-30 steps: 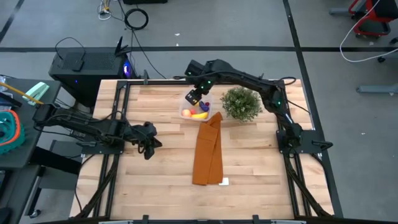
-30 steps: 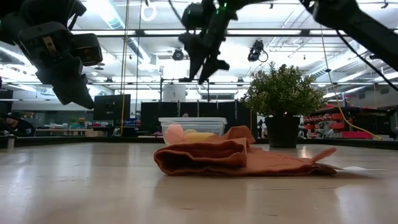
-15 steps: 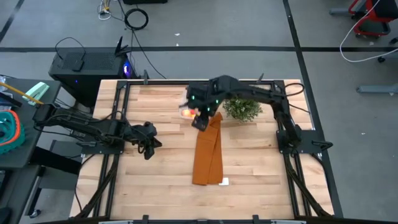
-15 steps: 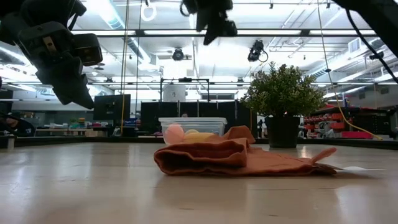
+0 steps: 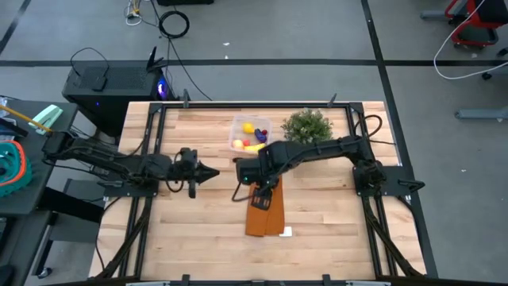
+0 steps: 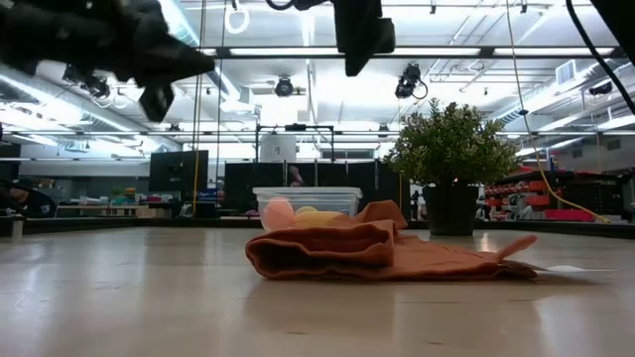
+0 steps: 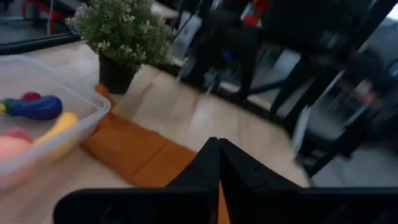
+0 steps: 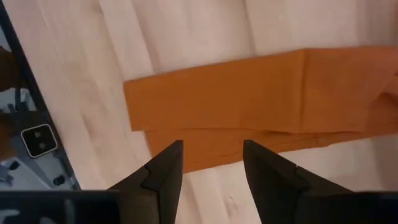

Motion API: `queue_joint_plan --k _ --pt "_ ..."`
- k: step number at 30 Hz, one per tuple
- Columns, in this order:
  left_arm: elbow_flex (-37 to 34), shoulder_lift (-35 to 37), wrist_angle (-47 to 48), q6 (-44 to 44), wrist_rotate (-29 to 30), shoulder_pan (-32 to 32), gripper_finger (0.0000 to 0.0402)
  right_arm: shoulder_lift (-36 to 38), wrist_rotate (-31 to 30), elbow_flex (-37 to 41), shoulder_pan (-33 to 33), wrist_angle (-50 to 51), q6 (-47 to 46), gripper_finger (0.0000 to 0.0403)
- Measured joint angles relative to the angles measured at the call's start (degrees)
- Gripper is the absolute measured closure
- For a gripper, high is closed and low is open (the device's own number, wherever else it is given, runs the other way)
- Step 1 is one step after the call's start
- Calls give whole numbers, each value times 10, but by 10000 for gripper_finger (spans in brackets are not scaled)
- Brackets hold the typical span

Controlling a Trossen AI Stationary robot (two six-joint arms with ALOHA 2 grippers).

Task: Pick and placing Produce into tupperware
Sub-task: Return to Home Position

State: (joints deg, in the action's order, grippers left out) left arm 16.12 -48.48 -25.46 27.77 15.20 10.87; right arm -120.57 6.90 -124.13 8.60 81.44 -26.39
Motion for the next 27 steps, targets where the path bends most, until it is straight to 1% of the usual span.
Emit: queue_joint_plan --k 3,5,8,12,18,20,22,24,27 --pt "-66 27 -105 41 0 0 394 0 0 16 11 -29 -16 233" --pt "-107 54 -162 54 0 3 395 0 0 17 15 -38 -19 235" --pt "-145 101 -204 40 -5 7 393 0 -4 17 17 -66 -20 241" --pt "-156 158 -176 1 -4 4 388 0 -5 17 17 -75 -20 262" --pt "-156 229 -145 -37 -8 -25 396 0 12 64 20 -98 -44 298" --pt "-156 257 -138 -51 -26 -38 395 0 14 81 27 -116 -54 305" --pt "-156 284 -113 -60 -64 -53 391 0 15 96 36 -136 -65 311" --pt "-156 312 -65 -58 -100 -69 387 0 15 108 46 -154 -77 317" --pt "-156 353 14 -50 -124 -90 388 0 6 128 61 -170 -93 326"
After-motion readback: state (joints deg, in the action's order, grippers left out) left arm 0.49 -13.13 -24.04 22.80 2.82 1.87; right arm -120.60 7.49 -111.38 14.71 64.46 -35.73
